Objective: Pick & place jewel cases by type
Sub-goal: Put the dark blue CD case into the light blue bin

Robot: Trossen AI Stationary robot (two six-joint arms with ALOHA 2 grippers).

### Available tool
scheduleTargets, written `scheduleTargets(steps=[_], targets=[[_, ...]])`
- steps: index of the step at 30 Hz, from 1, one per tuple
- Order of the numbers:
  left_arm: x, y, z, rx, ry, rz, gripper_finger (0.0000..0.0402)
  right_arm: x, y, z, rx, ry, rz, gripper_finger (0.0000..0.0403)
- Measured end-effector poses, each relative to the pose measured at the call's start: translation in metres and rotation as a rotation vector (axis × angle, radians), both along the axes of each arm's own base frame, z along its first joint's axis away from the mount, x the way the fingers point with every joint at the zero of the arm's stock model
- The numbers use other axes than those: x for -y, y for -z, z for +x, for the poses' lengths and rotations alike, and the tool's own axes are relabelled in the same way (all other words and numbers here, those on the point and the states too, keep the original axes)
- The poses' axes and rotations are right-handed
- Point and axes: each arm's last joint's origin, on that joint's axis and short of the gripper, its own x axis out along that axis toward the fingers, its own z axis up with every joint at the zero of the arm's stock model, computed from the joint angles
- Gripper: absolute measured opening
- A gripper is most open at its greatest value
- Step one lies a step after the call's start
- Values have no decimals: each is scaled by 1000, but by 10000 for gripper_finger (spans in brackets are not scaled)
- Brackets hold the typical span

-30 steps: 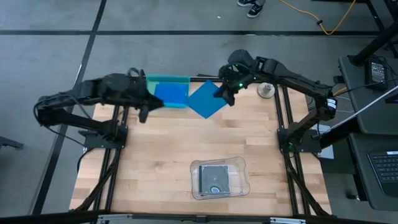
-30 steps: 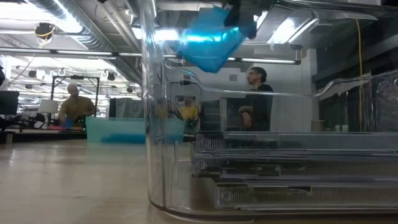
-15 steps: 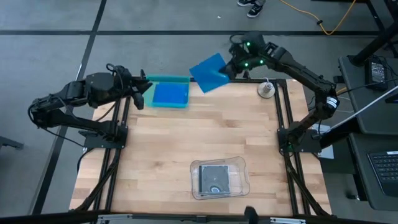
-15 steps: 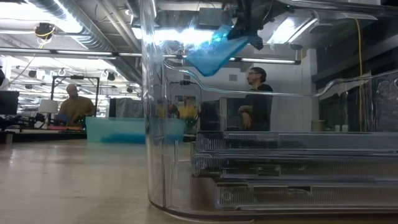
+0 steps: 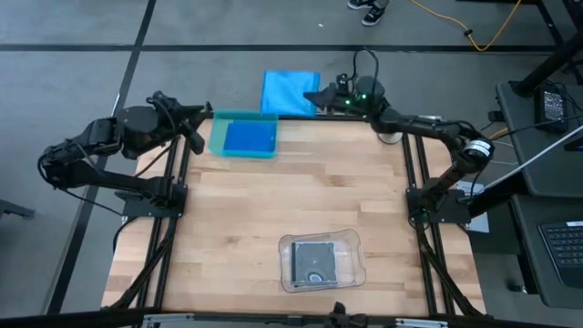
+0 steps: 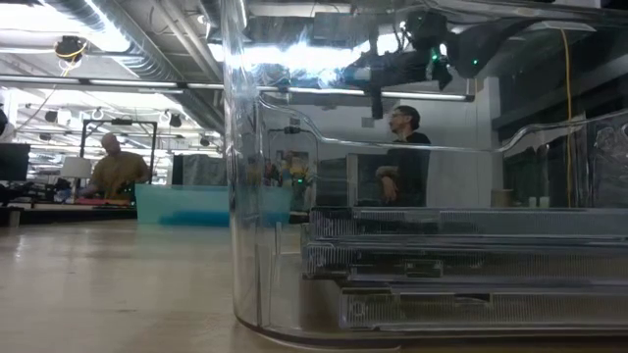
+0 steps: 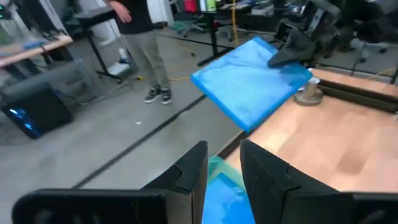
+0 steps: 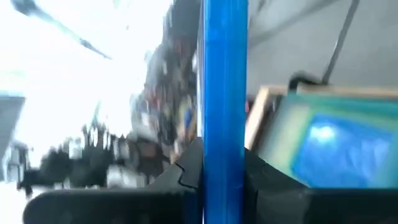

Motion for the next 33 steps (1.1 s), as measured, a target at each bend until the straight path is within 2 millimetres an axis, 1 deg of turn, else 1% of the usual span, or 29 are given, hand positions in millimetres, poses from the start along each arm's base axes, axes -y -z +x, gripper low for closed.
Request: scheduleTargets(steps=[2, 4, 8, 11, 15, 18, 20, 23, 26, 29, 33], targets=[[0, -1, -5, -16, 2, 22, 89, -3, 5, 8, 30, 87, 19, 47], [1, 0, -10, -43, 11, 45, 87, -6, 9, 20, 18, 118, 23, 47], [2, -1, -19, -79, 16, 95, 83, -14, 10, 52, -3, 65, 14, 48], [2, -2, -25, -88, 18, 122, 82, -17, 13, 80, -82, 23, 26, 48], [3, -3, -32, -95, 34, 138, 83, -13, 19, 113, -201, -25, 33, 48], [4, -3, -37, -107, 43, 154, 83, -9, 20, 134, -231, -38, 46, 48], [4, -3, -40, -113, 47, 165, 82, -6, 20, 145, -221, -42, 46, 48], [5, -2, -46, -125, 50, 166, 80, -1, 24, 155, -246, -16, 82, 48], [5, 0, -50, -140, 51, 163, 80, 0, 38, 159, -314, 22, 123, 48], [6, 1, -54, -146, 52, 162, 79, -3, 53, 163, -375, 38, 160, 48], [6, 2, -58, -158, 55, 169, 79, -10, 60, 168, -397, 58, 170, 48]])
